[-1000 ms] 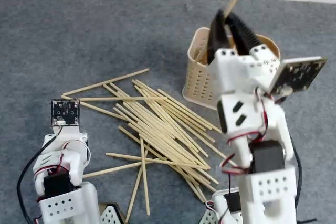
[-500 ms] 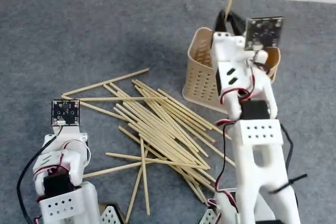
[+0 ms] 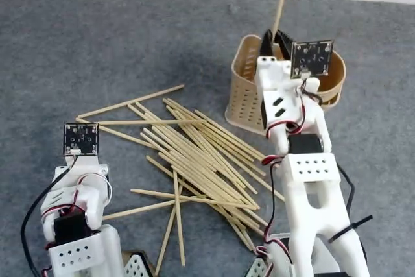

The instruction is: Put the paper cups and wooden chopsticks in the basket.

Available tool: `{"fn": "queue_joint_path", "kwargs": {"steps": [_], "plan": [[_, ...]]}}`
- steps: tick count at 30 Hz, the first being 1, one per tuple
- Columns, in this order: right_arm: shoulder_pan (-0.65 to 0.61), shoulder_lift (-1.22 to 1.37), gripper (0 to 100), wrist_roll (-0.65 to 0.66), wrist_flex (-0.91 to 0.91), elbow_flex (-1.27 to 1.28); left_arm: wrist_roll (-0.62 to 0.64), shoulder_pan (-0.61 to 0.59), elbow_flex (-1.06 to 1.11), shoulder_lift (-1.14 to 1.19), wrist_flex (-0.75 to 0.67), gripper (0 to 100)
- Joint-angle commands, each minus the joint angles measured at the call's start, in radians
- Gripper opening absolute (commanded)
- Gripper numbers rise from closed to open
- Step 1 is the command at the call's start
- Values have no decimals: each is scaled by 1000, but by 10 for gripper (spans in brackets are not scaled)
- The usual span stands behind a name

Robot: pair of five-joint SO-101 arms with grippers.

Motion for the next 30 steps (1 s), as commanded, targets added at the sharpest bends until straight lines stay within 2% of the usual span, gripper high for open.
{"fn": "queue_joint_path", "kwargs": {"steps": [1,11,16,22,30], "plan": [[-5,-1,113,2,19,25,3,-8,-7,-8,-2,109],[-33,-105,113,2,335,-51,3,-8,-7,-8,-2,109],[-127,-285,113,8,590,-62,3,-8,-7,-8,-2,109],[-243,-435,112,9,794,-67,3,-8,-7,-8,-2,109],[-384,-358,112,9,1196,-291,3,-8,-7,-8,0,109]]}}
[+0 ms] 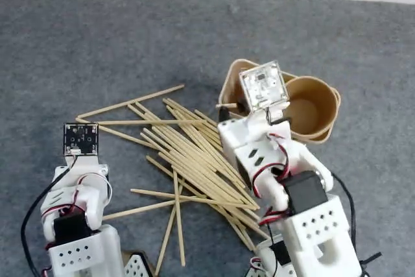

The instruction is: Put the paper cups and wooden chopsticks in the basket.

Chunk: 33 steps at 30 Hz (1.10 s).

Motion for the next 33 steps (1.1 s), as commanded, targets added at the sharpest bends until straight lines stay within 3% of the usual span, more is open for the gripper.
{"fn": "queue_joint_path", "kwargs": {"steps": [1,7,16,23,33], "plan": [[-61,61,112,11,170,-157,3,-8,-7,-8,0,109],[-180,229,112,11,346,-240,3,-8,-7,-8,0,109],[-200,404,112,97,344,-243,3,-8,-7,-8,0,109],[-203,318,112,95,344,-249,3,-8,-7,-8,-2,109],[-344,209,112,101,407,-242,3,-8,-7,-8,-2,109]]}}
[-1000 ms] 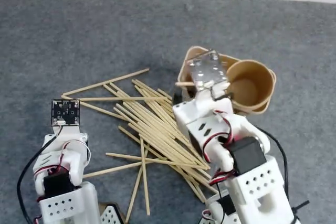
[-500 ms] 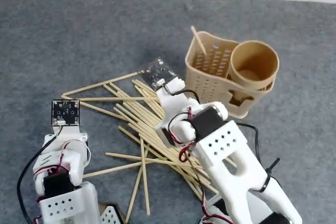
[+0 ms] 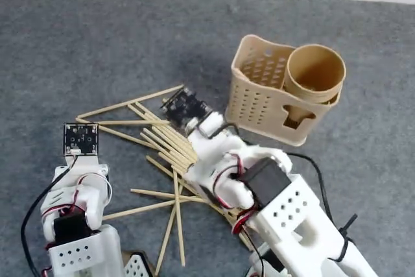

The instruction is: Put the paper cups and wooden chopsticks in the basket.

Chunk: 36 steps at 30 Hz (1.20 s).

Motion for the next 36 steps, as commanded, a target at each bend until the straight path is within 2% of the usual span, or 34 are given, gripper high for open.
{"fn": "queue_joint_path", "kwargs": {"steps": [1,6,11,19,27,33,36], "plan": [[-18,1,112,12,8,-54,3,-8,-7,-8,0,109],[42,145,115,23,8,-62,3,-8,-7,-8,2,109],[47,311,115,118,4,-62,3,-8,-7,-8,2,109],[42,501,115,118,-205,-56,3,-8,-7,-8,3,109],[-31,587,115,117,-237,-53,3,-8,-7,-8,2,109],[-30,727,113,117,-387,2,3,-8,-7,-8,2,109],[-31,756,112,117,-397,5,3,-8,-7,-8,3,109]]}}
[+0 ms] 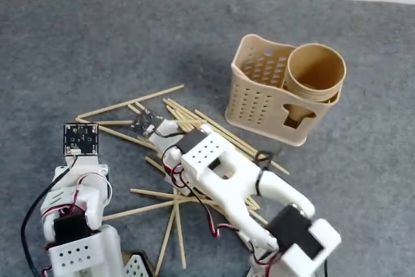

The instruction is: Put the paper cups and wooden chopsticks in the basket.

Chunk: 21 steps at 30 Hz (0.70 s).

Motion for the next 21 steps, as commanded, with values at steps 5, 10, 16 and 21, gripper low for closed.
{"fn": "queue_joint_path", "kwargs": {"steps": [5,10,16,21], "plan": [[-8,-2,74,9,-27,-7,3,-8,-7,-8,3,109],[39,-7,5,14,-28,-8,3,-8,-7,-8,3,109],[76,-10,5,14,-24,-13,3,-8,-7,-8,5,109],[76,-58,5,12,-24,-7,3,-8,-7,-8,5,109]]}}
